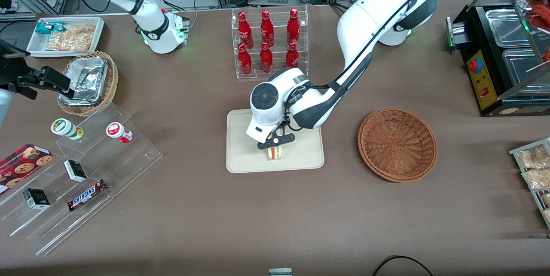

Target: Place sandwich from basket to tray

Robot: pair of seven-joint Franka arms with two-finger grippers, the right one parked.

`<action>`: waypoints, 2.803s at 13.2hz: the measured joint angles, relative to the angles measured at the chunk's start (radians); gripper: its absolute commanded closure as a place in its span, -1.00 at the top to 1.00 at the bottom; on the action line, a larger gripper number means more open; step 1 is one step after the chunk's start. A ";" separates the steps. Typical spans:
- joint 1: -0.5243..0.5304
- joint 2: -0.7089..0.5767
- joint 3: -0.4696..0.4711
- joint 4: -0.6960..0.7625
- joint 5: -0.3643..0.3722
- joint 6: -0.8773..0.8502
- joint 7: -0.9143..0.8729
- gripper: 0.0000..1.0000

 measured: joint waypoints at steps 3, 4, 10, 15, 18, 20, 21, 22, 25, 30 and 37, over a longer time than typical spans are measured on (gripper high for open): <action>-0.003 0.001 0.000 -0.012 0.000 -0.002 0.005 -0.99; -0.005 0.001 0.000 -0.018 0.000 -0.002 0.010 -0.99; -0.012 0.003 0.000 -0.039 0.000 -0.002 0.016 1.00; -0.011 -0.013 0.000 -0.024 0.000 -0.002 0.016 1.00; -0.008 -0.082 0.001 -0.010 0.000 -0.032 0.016 1.00; -0.004 -0.144 0.005 -0.007 0.000 -0.093 0.016 1.00; 0.003 -0.171 0.008 -0.007 0.000 -0.115 0.015 1.00; 0.015 -0.194 0.011 -0.008 0.000 -0.134 0.014 1.00; 0.077 -0.238 0.015 -0.010 0.000 -0.238 0.015 1.00; 0.202 -0.332 0.014 -0.111 0.000 -0.276 0.036 1.00; 0.366 -0.562 0.014 -0.391 -0.040 -0.269 0.254 1.00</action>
